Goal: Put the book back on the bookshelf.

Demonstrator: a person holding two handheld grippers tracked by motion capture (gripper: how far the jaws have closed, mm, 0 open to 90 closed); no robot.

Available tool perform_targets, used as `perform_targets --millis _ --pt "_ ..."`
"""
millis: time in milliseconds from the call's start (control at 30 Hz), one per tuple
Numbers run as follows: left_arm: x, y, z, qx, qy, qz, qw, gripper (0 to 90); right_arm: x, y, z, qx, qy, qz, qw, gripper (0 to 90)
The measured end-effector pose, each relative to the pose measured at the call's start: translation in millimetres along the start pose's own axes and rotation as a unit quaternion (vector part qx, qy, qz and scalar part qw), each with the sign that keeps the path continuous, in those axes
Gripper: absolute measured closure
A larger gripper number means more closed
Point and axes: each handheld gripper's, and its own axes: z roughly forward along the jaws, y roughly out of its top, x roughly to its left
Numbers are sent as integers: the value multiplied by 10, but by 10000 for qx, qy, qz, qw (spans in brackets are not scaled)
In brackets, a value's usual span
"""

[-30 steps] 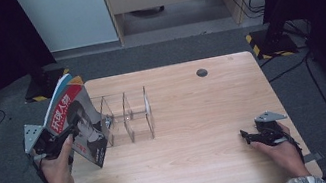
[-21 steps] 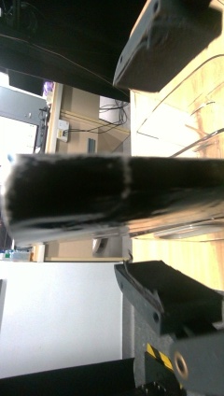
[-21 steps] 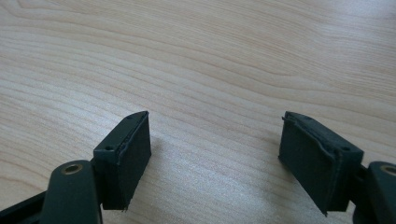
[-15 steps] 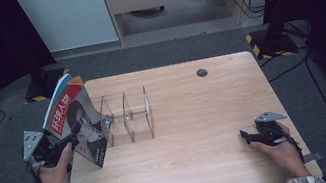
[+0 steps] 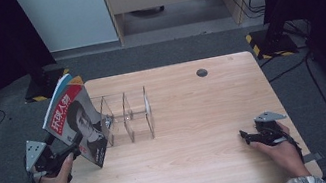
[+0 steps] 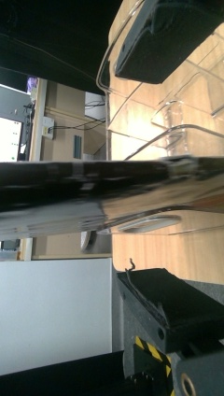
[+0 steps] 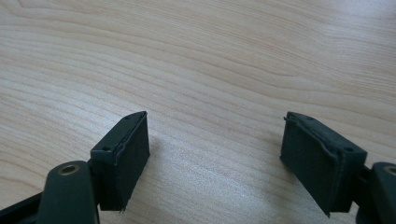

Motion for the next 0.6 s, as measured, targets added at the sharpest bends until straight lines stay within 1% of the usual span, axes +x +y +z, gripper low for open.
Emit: perform_targets --millis 67,133,233,300,467,500,567,600 --pt "8 -52 -26 84 -9 -7 10000 27 0 0 0 0 0 1 10000 237" --pt "10 -81 -42 203 8 71 9998 45 1 1 2 3 7 4 10000 235" --pt "10 -101 -79 211 10 58 9998 42 1 1 2 3 5 1 10000 235" --pt "2 -121 -116 222 -4 108 9997 36 1 1 2 5 6 4 10000 235" --pt "8 -183 -175 283 -45 75 9996 32 -1 1 2 6 13 -8 10000 235" --pt "23 -218 -203 347 -4 71 9994 32 0 1 2 6 12 -2 10000 235" --pt "44 -246 -225 365 2 7 9993 34 1 2 2 5 7 5 10000 235" --pt "54 -258 -233 389 0 22 9992 35 0 1 2 7 14 -6 10000 235"
